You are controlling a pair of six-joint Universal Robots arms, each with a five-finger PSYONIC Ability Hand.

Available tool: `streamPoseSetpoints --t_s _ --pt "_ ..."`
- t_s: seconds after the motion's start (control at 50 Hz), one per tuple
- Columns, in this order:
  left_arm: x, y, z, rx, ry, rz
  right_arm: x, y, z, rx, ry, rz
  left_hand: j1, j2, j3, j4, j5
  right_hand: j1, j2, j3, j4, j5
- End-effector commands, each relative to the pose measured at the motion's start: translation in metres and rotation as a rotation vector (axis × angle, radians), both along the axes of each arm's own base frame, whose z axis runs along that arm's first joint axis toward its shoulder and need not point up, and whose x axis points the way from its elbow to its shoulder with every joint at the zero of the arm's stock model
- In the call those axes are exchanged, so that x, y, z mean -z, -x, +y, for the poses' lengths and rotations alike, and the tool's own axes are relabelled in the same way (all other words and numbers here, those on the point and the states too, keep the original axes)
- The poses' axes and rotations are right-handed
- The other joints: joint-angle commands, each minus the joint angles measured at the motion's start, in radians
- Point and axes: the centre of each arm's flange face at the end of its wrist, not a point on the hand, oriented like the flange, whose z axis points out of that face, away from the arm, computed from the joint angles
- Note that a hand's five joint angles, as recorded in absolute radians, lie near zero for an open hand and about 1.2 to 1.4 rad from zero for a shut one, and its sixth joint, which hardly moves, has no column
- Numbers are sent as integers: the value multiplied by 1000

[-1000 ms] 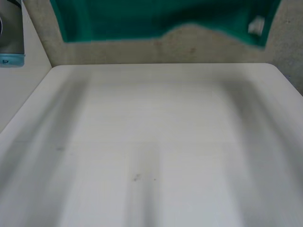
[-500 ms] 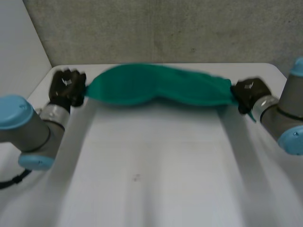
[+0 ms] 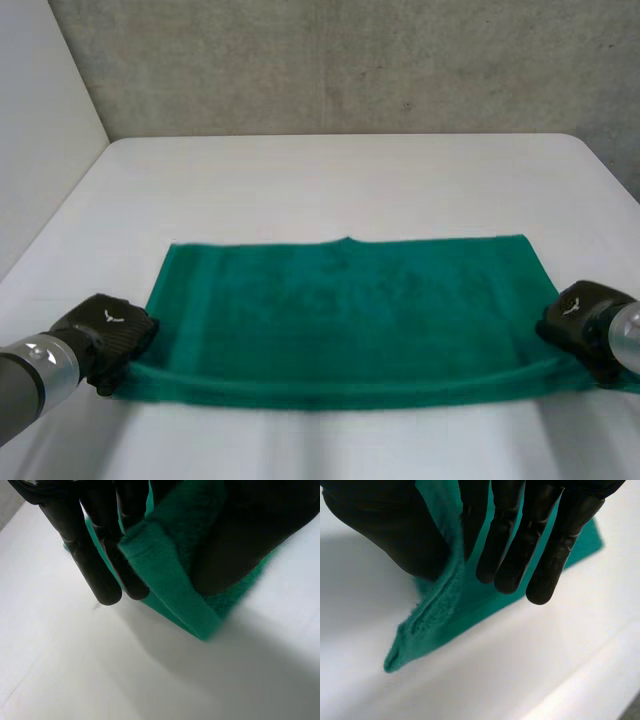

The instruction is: Fold the towel.

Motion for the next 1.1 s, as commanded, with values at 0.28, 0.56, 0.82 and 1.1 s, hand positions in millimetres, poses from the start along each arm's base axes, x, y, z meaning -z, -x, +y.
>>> streamPoseSetpoints --t_s 0.28,0.56,0.82,1.1 --pt "37 58 -140 56 447 148 25 -26 -122 182 262 -306 242 196 202 201 264 409 218 211 204 221" --pt "65 63 -167 9 450 115 55 -41 -174 157 332 -321 242 196 202 201 264 409 218 211 204 221" --pt "33 78 -155 0 514 127 15 -33 -196 349 484 -534 -685 -731 -725 -726 -664 -812 -1004 -1011 -1018 -1001" --pt "-5 66 -117 -54 522 195 1 -7 -106 285 219 -672 -744 -790 -784 -785 -722 -812 -1004 -1011 -1018 -1001"
